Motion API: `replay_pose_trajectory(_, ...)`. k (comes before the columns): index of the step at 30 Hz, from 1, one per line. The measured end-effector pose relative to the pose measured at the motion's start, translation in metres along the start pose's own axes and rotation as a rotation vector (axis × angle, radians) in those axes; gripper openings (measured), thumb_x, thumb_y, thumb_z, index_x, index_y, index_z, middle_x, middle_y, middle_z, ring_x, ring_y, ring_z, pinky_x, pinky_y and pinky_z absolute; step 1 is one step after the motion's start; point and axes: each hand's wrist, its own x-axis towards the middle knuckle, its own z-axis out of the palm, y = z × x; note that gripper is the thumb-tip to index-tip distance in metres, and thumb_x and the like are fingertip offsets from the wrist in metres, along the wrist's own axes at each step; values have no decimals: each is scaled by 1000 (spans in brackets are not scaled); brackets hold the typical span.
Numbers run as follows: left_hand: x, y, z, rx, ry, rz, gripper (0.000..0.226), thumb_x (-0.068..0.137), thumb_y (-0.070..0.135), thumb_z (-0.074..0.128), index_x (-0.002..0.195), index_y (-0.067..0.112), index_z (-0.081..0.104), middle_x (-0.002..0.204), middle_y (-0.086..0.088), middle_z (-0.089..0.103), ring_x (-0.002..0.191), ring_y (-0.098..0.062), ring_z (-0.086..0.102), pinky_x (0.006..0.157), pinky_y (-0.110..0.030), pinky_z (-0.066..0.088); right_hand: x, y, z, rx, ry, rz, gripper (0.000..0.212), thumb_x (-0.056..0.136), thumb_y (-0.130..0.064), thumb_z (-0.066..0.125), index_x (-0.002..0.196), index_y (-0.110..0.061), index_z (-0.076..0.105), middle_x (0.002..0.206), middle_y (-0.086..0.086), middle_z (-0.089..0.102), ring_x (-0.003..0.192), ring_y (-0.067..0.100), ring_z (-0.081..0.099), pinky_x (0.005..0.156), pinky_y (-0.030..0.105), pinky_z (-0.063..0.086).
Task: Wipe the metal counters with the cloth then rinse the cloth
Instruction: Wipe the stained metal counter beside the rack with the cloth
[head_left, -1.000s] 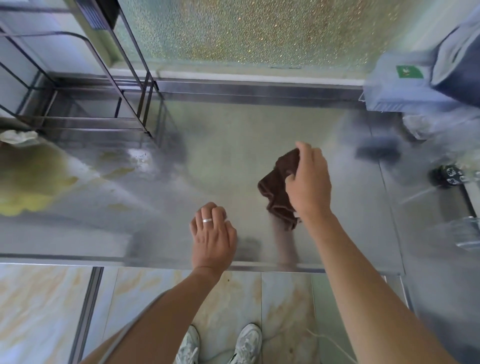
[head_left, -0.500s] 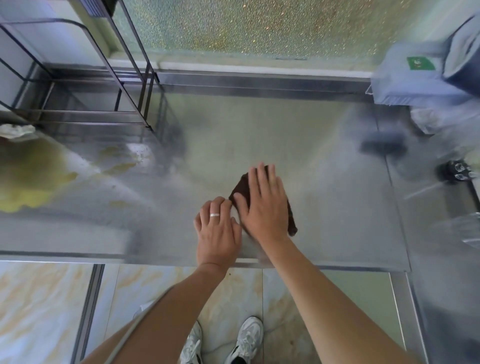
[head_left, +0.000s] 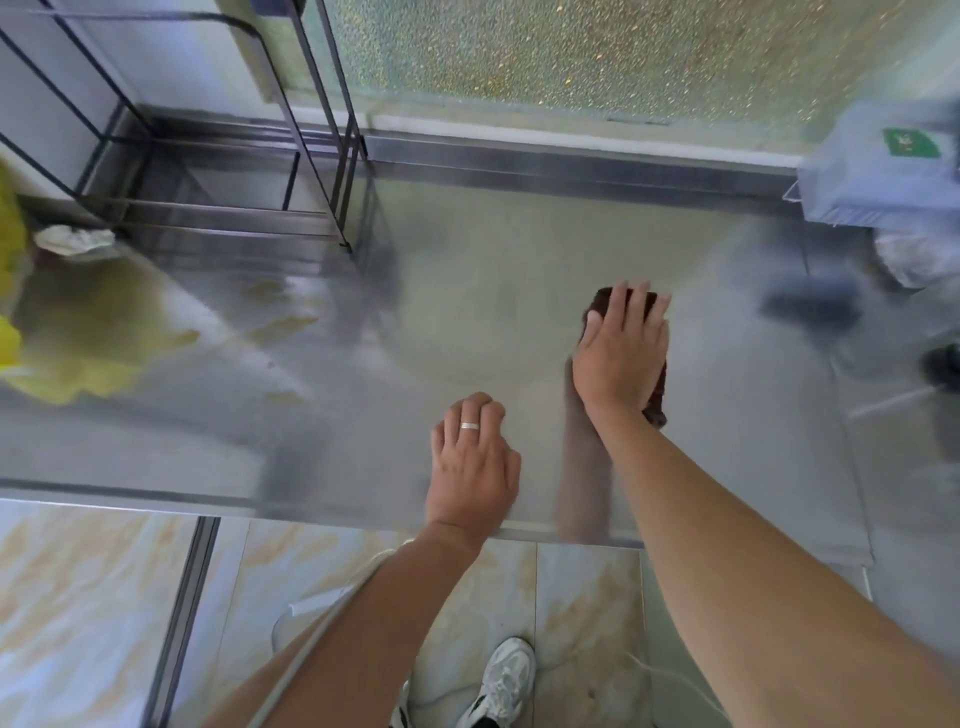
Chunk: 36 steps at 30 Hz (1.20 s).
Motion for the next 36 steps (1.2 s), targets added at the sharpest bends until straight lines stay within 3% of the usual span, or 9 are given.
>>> replay_pose_trajectory(5, -12, -25, -22, -61, 54, -54, 26, 79, 12, 47, 104, 13, 55, 114, -3, 55, 99, -27, 49, 82, -38, 40, -55, -55, 4, -17, -36, -258, 56, 110, -38, 25, 159, -11, 30, 168, 11, 24, 156, 37, 16, 123, 47, 26)
replay_pose_trajectory(18, -58, -189, -107, 95, 134, -211, 20, 86, 17, 40, 101, 13, 51, 109, -8, 49, 95, -30, 44, 83, -42, 34, -177, -210, 24, 124, -20, -257, 58, 110, -35, 29, 160, -4, 26, 169, 16, 20, 158, 35, 11, 125, 47, 22)
replay_pose_trajectory(22, -50, -225, -127, 106, 165, -267, 20, 86, 18, 40, 101, 12, 52, 109, -9, 49, 95, -32, 44, 83, -42, 33, -187, -256, 32, 158, -20, -271, 59, 110, -34, 30, 159, -2, 26, 169, 18, 19, 158, 36, 10, 125, 48, 21)
replay_pose_trajectory(26, -38, -252, -138, 128, 178, -259, 22, 87, 19, 38, 102, 11, 52, 111, -11, 52, 97, -33, 47, 83, -45, 38, -194, -314, 42, 175, -38, -397, 61, 110, -36, 27, 161, -3, 19, 170, 17, 13, 158, 35, 6, 126, 48, 18)
replay_pose_trajectory(30, -30, -271, -140, 103, 214, -417, 24, 86, 20, 41, 107, 11, 50, 118, -14, 51, 103, -34, 45, 84, -48, 36, -179, -371, 54, 176, -77, -558, 64, 110, -39, 24, 163, -6, 11, 172, 15, 5, 159, 32, 0, 127, 47, 14)
replay_pose_trajectory(36, -30, -272, -140, 181, 155, -379, 33, 84, 22, 47, 113, 8, 51, 121, -14, 50, 104, -35, 46, 88, -48, 37, -165, -380, 58, 153, -65, -697, 63, 110, -39, 28, 163, -7, 13, 172, 11, 5, 159, 31, 0, 127, 47, 15)
